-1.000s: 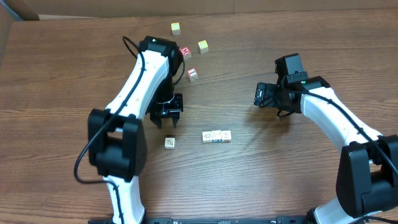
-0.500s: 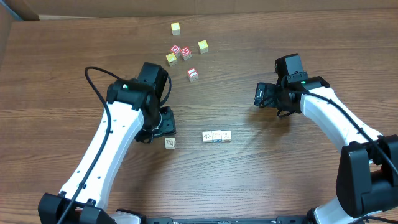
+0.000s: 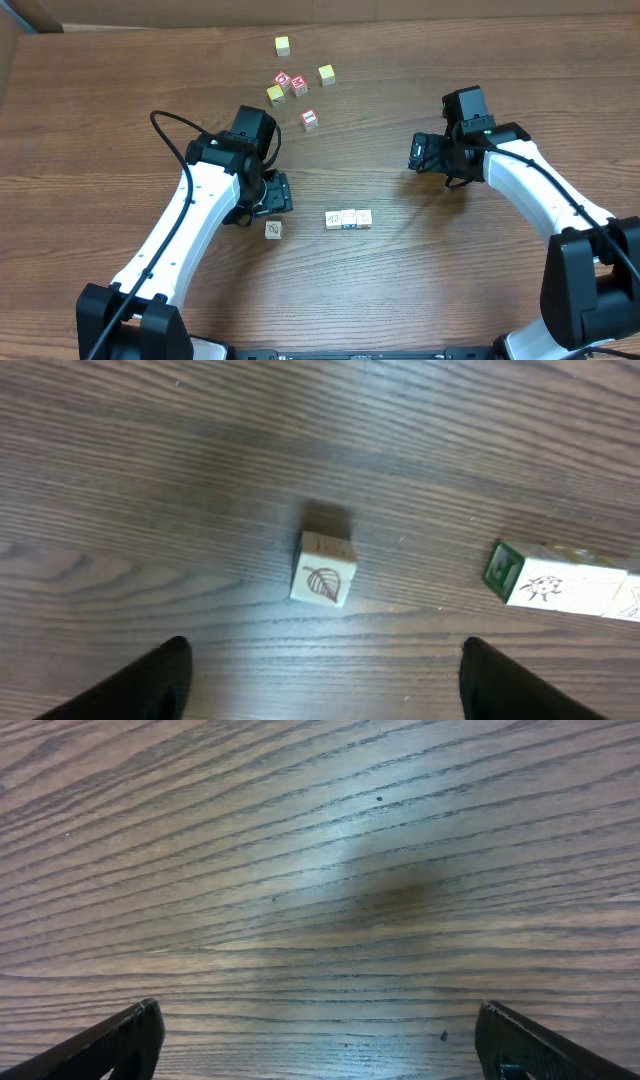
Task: Flip 5 blocks
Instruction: 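Regrasp the E leaf block with the left gripper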
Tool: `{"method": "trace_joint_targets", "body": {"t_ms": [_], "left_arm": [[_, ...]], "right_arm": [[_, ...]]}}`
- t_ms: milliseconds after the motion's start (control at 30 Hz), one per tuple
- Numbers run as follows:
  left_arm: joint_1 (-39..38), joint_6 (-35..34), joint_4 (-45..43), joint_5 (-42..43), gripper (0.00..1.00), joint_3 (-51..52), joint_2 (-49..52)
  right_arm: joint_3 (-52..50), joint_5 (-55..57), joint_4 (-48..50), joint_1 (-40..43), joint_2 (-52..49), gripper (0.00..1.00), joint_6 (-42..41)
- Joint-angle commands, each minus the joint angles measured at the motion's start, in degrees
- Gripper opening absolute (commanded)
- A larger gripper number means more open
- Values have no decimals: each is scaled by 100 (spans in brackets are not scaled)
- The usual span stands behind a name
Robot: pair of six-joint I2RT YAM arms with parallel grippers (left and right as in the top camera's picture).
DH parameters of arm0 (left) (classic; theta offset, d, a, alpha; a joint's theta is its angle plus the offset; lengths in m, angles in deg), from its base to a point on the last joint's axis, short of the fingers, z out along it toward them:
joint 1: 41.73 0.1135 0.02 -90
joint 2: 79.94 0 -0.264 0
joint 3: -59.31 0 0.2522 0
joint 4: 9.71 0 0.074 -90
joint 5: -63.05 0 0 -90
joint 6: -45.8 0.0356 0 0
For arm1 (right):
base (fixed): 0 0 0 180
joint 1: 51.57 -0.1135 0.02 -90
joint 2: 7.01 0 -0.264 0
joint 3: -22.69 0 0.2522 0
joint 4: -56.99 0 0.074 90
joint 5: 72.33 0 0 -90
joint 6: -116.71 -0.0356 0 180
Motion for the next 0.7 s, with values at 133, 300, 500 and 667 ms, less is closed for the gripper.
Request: {"method": "trace_joint_targets", "body": {"t_ms": [133, 300, 500, 667], "left_arm": [[-111, -2, -101, 57, 40, 149, 52], [-240, 223, -551, 31, 42, 518, 57], [-243, 282, -835, -133, 45, 890, 83], [-243, 282, -1261, -66, 46, 1246, 85]], "right_arm": [[83, 55, 17, -4, 42, 100, 42], [83, 52, 17, -4, 42, 100, 42], [83, 55, 17, -4, 39, 100, 42], [83, 55, 17, -4, 42, 100, 42]]}}
